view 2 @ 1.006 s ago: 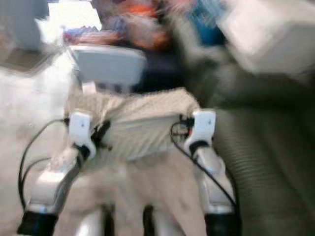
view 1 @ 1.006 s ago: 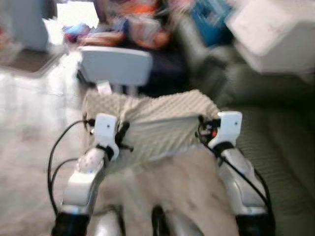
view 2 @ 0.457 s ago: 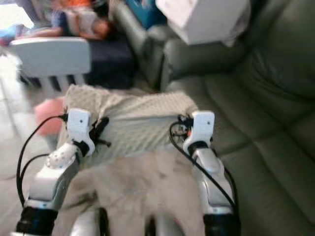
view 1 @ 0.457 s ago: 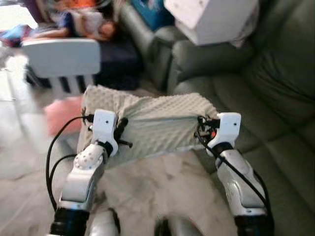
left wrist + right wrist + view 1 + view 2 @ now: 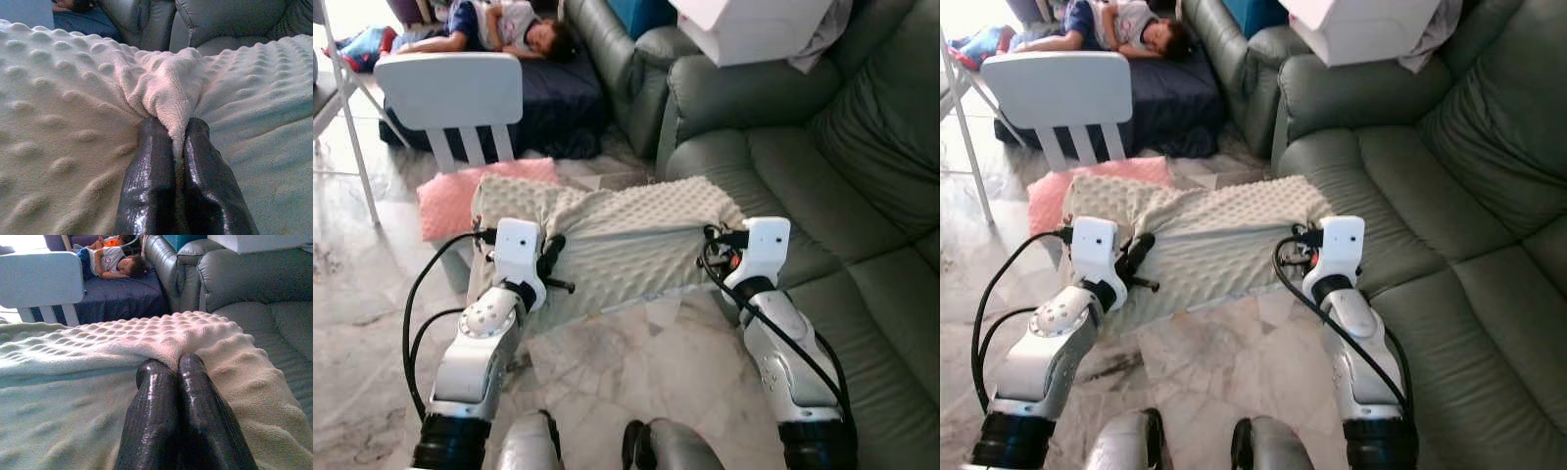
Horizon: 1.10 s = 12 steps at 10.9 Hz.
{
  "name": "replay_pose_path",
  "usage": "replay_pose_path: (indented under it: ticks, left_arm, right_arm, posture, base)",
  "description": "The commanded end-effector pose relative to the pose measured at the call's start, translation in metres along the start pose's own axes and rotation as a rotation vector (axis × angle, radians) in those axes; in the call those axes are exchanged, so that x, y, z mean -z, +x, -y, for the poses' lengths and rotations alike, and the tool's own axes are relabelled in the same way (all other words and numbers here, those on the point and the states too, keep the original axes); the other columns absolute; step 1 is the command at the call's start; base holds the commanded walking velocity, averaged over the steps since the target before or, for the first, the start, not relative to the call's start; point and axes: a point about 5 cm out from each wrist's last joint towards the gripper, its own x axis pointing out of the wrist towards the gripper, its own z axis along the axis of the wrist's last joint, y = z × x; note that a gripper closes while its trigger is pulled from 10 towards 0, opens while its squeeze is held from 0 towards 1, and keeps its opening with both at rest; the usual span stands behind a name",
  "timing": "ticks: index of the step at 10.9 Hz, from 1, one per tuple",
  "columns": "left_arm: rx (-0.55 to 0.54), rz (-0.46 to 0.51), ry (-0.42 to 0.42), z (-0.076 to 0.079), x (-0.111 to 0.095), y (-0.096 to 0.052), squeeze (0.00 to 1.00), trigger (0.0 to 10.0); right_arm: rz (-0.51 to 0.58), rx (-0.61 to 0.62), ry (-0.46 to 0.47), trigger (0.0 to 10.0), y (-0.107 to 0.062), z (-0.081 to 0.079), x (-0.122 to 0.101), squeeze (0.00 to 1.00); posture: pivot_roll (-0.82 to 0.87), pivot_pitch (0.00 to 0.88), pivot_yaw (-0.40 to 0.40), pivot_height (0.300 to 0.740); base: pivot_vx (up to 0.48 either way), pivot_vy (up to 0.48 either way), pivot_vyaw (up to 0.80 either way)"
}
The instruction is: Move the pillow to the sofa
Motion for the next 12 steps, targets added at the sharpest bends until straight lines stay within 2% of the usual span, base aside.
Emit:
replay_pose_path:
  ticks: [1, 4, 12]
  left_arm:
    - [-0.046, 0.014, 0.006, -0.0092, -0.0040, -0.0025, 0.00, 10.0]
    - [-0.041, 0.011, 0.007, -0.0079, -0.0032, -0.0028, 0.00, 10.0]
    - [-0.025, 0.021, -0.005, -0.0059, -0.0054, 0.0029, 0.00, 10.0]
  right_arm:
    - [0.026, 0.052, -0.008, 10.0, -0.0009, 0.0114, -0.0065, 0.00]
    - [0.022, 0.054, -0.006, 10.0, -0.0006, 0.0114, -0.0053, 0.00]
    - [0.018, 0.051, -0.010, 10.0, 0.0047, 0.0103, -0.0056, 0.00]
  posture:
    - [-0.02, 0.141, -0.079, 0.740]
    - [-0.02, 0.136, -0.074, 0.740]
    - [-0.02, 0.121, -0.072, 0.740]
  base:
    - [0.000, 0.000, 0.00]
    - [0.000, 0.000, 0.00]
    - [0.000, 0.000, -0.78]
